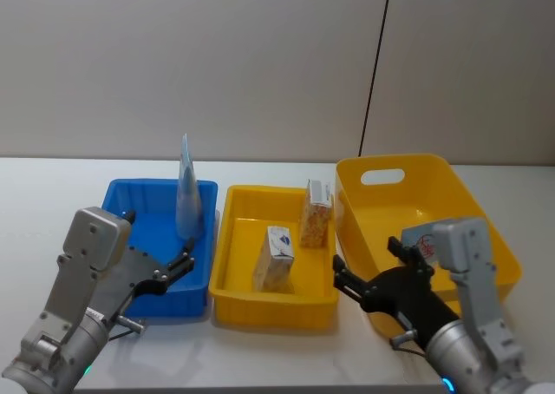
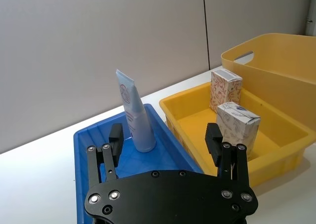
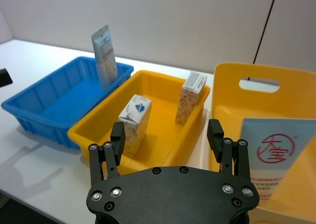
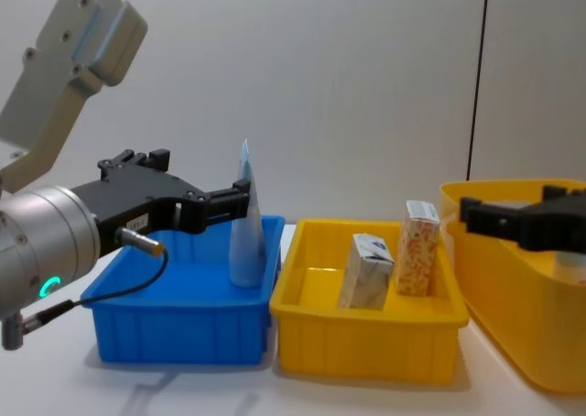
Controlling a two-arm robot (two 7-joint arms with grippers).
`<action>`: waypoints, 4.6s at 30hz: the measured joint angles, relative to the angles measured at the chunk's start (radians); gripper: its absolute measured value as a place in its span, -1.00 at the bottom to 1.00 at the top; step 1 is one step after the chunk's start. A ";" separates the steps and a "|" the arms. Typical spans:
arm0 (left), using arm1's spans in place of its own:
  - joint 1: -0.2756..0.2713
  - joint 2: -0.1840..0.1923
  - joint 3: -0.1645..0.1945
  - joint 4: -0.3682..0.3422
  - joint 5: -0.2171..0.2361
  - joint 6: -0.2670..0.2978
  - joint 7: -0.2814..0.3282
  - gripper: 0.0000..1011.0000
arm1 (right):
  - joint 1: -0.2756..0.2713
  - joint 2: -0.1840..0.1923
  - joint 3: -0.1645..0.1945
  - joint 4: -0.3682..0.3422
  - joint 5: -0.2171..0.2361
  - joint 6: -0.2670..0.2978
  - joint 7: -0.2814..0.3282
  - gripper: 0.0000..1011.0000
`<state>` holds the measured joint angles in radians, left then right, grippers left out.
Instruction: Bimanual collaborative sorting of washing and personal care products
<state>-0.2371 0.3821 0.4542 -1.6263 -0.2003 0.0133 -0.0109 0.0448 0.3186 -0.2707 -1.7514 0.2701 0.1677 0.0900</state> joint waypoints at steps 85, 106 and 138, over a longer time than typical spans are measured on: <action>0.000 0.000 0.000 0.000 0.000 0.001 0.000 0.98 | 0.372 -0.353 -0.120 0.534 -0.160 0.205 -0.196 0.04; 0.000 0.000 0.000 0.000 0.000 0.001 0.000 0.98 | 0.362 -0.343 -0.119 0.515 -0.169 0.154 -0.182 -0.40; 0.000 0.000 0.000 0.000 0.000 0.001 0.000 0.98 | 0.305 -0.271 -0.017 0.272 -0.172 -0.141 -0.145 -0.40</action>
<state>-0.2372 0.3821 0.4542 -1.6262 -0.2004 0.0138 -0.0110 0.3495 0.0472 -0.2876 -1.4793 0.0978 0.0271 -0.0547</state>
